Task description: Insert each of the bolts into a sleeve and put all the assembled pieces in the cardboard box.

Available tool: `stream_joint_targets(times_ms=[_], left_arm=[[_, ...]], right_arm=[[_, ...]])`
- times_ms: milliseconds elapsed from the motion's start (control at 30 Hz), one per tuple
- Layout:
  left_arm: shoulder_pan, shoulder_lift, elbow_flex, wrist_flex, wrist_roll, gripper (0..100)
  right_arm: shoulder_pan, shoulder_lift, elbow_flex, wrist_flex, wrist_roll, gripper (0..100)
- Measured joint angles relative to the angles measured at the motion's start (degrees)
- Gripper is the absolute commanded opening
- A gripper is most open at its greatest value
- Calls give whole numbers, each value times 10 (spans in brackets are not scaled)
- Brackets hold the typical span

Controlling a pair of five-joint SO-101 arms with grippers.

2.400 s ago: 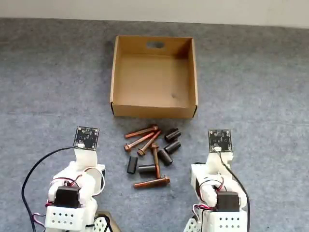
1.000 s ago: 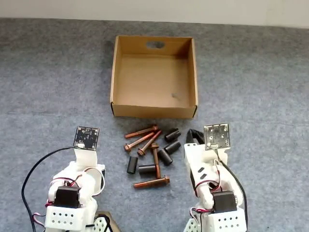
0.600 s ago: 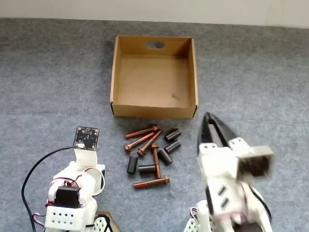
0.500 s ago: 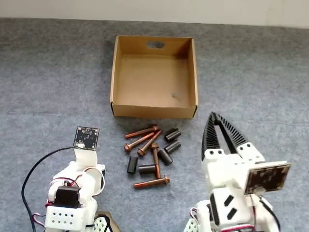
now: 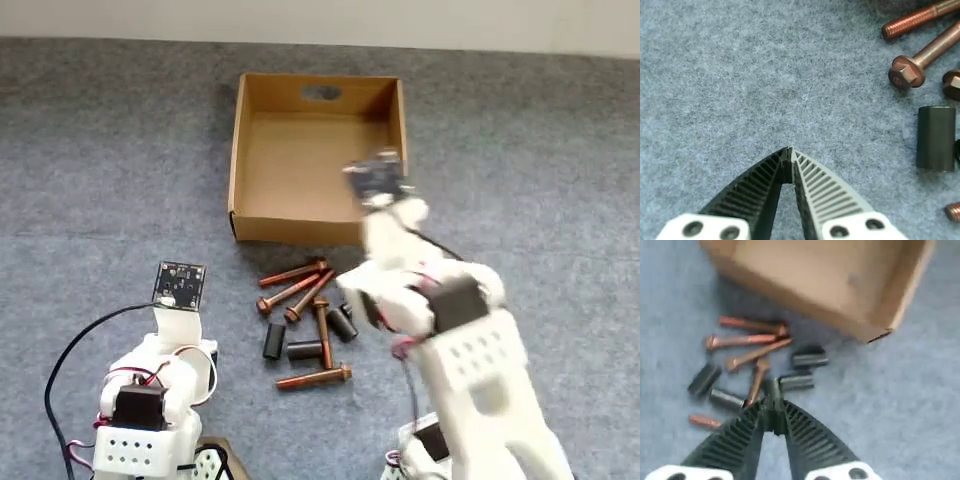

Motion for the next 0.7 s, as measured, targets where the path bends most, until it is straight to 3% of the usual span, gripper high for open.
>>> stream_joint_targets(times_ms=[200, 333, 467, 700], left_arm=[[0, 0, 0, 0, 0, 8], [0, 0, 0, 0, 0, 8], [0, 0, 0, 0, 0, 8], [0, 0, 0, 0, 0, 8]], right_arm=[[-21, 105, 57, -54, 4, 138], [-23, 125, 143, -145, 6, 73], [-23, 125, 209, -228, 6, 70], [-23, 142, 244, -280, 18, 70]])
